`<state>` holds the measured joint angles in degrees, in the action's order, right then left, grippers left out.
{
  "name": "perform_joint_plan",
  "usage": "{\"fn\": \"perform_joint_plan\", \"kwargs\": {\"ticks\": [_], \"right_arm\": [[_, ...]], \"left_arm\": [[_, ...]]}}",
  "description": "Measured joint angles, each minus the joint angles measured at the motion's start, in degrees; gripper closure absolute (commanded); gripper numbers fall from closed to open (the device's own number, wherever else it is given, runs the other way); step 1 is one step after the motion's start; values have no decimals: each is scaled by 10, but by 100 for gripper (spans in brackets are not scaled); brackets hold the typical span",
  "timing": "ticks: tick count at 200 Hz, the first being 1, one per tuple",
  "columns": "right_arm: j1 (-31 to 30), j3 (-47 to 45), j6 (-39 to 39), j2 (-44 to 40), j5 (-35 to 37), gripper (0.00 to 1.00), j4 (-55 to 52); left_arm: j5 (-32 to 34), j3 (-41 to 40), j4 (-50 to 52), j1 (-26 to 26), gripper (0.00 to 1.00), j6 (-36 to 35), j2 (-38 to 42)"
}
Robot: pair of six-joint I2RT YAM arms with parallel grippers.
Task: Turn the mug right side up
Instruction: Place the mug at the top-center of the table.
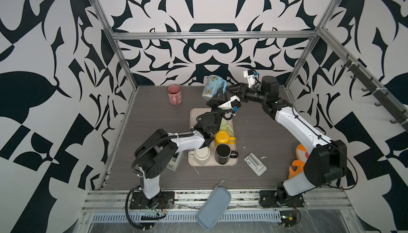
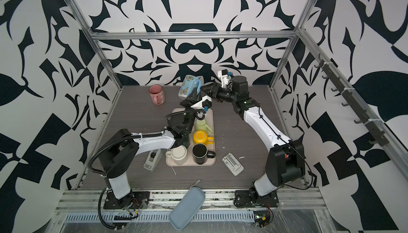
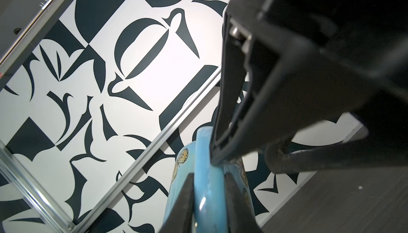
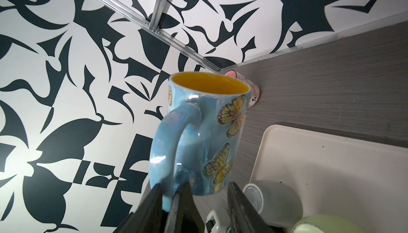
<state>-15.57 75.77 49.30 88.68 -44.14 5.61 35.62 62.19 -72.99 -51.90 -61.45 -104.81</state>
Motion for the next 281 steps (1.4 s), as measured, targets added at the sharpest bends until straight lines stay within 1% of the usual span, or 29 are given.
{"fn": "perform_joint_plan", "kwargs": {"ticks": [40, 85, 117, 166, 233, 281], "right_arm": [[13, 13, 15, 3, -8, 44, 3], [14, 58, 37, 19, -37, 44, 1], [14, 92, 42, 42, -52, 44, -28], [14, 109, 42, 67, -57, 46, -98], [14, 133, 49, 89, -62, 60, -120], [14, 148, 63, 111, -69, 63, -121]], "left_arm": [[2, 0, -2, 0, 100, -26, 0], [0, 7, -5, 0, 100, -63, -12], [-3, 8, -5, 0, 100, -82, -18], [-9, 8, -5, 0, 100, -103, -18], [-19, 8, -5, 0, 100, -127, -22], [-32, 8, -3, 0, 100, -145, -27]]}}
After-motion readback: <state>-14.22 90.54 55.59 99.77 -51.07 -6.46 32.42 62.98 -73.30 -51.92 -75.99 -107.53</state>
